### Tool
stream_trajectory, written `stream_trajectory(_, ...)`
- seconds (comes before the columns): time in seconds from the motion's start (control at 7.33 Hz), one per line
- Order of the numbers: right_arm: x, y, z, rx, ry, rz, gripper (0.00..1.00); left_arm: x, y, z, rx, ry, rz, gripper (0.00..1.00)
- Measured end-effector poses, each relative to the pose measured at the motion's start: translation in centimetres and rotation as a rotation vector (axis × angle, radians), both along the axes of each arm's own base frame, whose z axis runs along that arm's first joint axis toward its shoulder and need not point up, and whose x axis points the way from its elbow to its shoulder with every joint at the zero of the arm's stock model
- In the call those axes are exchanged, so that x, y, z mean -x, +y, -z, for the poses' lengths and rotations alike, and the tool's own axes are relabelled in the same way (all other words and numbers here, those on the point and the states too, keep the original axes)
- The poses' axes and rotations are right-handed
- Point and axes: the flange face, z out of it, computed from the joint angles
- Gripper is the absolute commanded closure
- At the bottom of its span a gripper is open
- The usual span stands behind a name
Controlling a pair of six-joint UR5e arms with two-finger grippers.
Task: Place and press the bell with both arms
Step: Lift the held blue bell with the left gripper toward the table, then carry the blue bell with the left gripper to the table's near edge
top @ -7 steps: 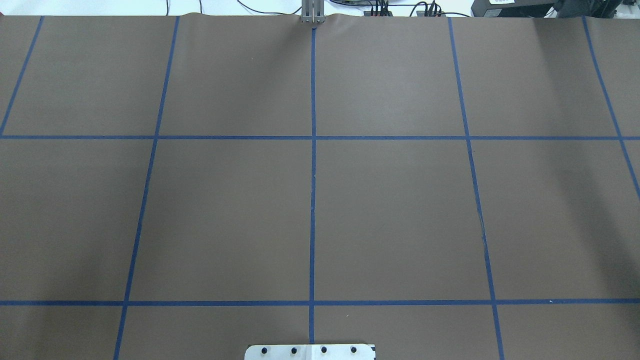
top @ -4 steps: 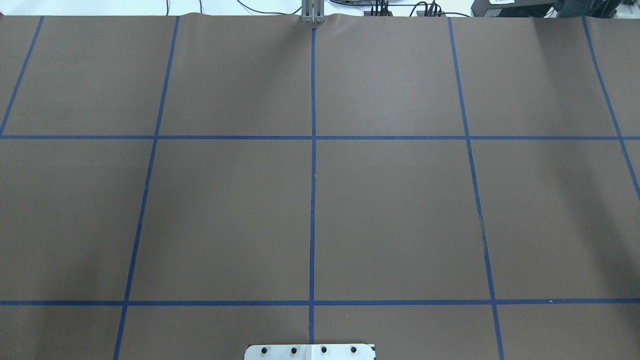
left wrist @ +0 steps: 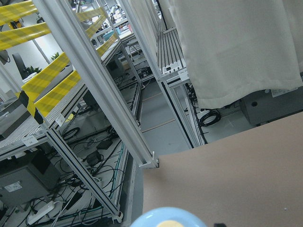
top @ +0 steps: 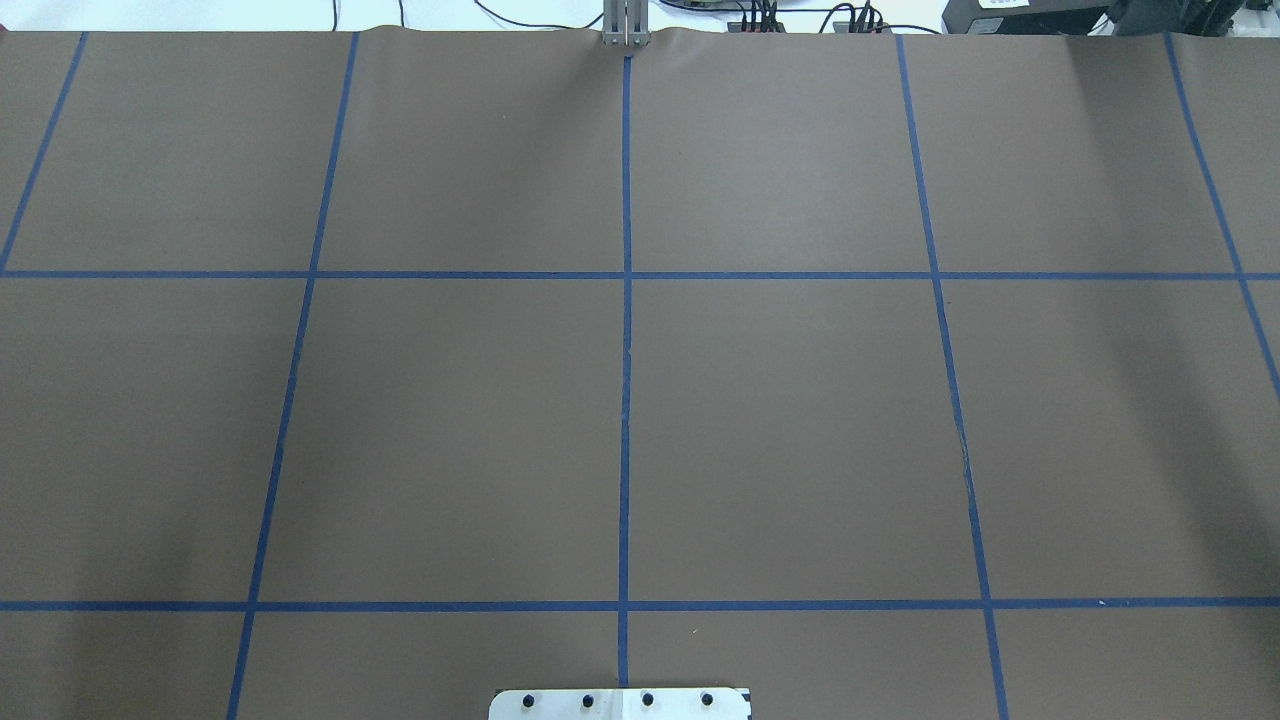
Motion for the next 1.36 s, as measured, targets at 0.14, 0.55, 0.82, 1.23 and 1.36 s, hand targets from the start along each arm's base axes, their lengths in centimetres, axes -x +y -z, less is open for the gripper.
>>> stream_trajectory(0.14,0.0,0.0,-0.2,0.004,0.0,0.0,0.0,0.4,0.9,0.1,0.004,-0.003,-0.041,1.0)
stream_trajectory(0.55,0.1,0.0,-0.5,0.011,-0.001,0.002,0.0,2.1,3.3,1.3,0.009,-0.049,-0.156,1.0)
stream_trajectory(0.82,0.2,0.0,-0.5,0.013,-0.001,0.003,0.0,3.7,5.4,2.5,0.001,-0.084,-0.256,1.0)
stream_trajectory(1.23,0.2,0.0,-0.7,0.016,0.0,0.005,0.0,6.6,12.1,6.3,0.011,-0.081,-0.45,1.0)
stream_trajectory(1.36,0.2,0.0,-0.8,0.017,0.001,0.005,0.0,7.5,14.8,7.3,0.015,-0.064,-0.53,1.0)
